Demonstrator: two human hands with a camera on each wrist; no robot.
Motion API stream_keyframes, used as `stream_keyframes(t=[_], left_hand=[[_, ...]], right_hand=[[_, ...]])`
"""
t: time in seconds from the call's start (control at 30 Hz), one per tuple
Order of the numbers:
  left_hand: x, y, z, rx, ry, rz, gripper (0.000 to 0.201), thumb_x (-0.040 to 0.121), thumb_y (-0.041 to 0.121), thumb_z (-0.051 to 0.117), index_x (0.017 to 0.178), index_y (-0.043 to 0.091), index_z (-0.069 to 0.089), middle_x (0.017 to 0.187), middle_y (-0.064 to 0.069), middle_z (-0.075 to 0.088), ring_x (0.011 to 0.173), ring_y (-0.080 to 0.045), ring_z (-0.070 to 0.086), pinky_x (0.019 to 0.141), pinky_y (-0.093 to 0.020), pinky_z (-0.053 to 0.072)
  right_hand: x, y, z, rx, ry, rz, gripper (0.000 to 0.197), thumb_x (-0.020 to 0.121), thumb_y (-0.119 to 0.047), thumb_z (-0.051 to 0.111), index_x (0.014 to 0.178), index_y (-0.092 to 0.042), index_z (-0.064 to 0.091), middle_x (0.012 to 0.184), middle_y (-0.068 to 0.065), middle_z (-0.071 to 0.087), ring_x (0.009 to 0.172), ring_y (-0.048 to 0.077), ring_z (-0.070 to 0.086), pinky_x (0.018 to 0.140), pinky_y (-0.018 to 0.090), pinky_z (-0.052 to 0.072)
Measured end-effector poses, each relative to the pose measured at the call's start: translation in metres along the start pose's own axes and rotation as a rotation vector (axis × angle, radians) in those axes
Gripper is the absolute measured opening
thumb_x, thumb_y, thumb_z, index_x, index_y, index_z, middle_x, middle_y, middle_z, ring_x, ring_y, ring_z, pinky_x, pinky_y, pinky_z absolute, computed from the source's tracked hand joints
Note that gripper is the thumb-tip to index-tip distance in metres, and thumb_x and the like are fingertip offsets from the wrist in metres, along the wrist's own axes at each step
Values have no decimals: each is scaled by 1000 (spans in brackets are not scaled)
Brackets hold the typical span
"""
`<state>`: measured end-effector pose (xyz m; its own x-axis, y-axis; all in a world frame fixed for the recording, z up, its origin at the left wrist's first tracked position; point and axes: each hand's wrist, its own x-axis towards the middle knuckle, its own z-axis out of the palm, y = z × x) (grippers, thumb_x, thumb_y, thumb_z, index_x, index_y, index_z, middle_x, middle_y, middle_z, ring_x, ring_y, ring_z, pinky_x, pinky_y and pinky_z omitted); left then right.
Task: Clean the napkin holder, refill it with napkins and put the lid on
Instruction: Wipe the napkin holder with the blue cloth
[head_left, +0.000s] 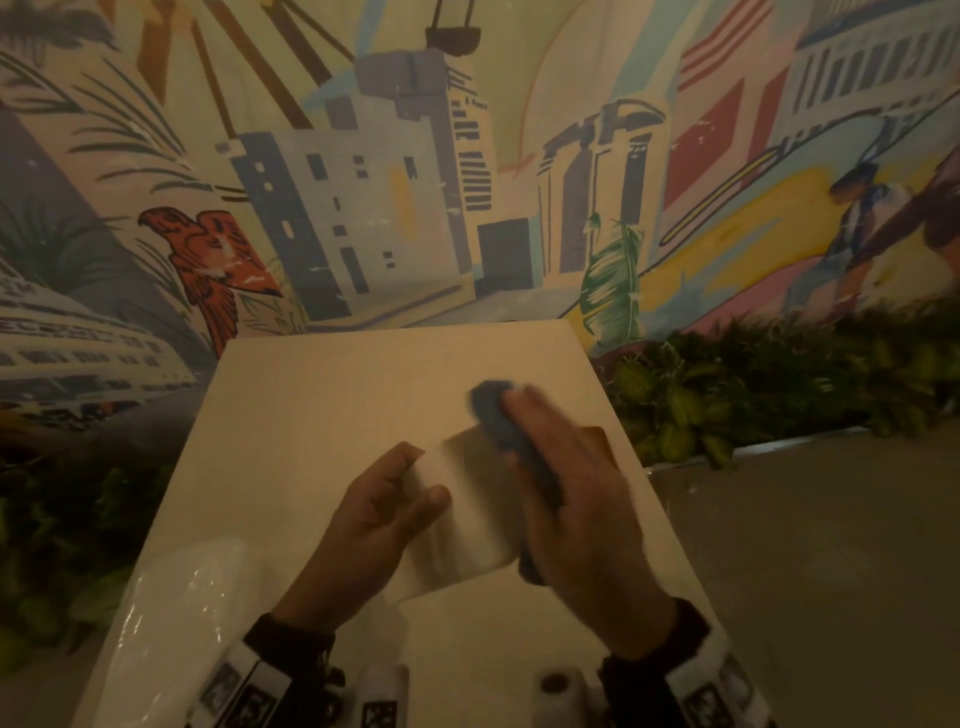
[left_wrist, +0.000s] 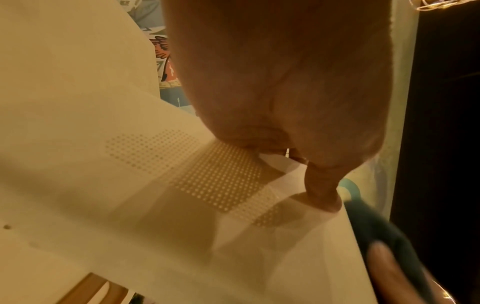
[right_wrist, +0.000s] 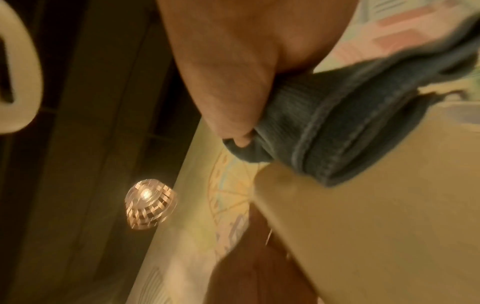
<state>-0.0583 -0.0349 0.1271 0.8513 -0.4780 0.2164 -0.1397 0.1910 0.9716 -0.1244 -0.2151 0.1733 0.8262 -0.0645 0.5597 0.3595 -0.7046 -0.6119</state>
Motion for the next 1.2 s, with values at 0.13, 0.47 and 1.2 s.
stream_keyframes(t=[0.13, 0.47, 1.2], left_hand=[[-1, 3, -4, -61, 12, 31, 20, 86, 20, 64, 104, 13, 65, 99, -19, 66, 90, -29, 64, 77, -38, 54], [-6, 1, -9, -10, 14, -26, 41, 78, 49, 71, 93, 12, 60, 87, -18, 58, 80, -26, 52, 75, -44, 39], [5, 6, -22, -46, 56, -9, 23, 76, 41, 72, 88, 23, 64, 83, -7, 65, 78, -26, 60, 69, -37, 52]], right_hand=[[-14, -13, 25, -136, -209, -198, 45, 101, -36, 33, 146, -34, 25, 155, -7, 25, 146, 12, 17, 115, 38, 25], [-7, 34, 19, 138, -91, 81, 44, 99, -30, 40, 140, -15, 46, 149, -1, 42, 142, 12, 31, 111, 48, 34], [-37, 19, 42, 58, -194, -231, 41, 103, -31, 36, 143, -32, 34, 156, -11, 28, 145, 20, 23, 117, 43, 22]])
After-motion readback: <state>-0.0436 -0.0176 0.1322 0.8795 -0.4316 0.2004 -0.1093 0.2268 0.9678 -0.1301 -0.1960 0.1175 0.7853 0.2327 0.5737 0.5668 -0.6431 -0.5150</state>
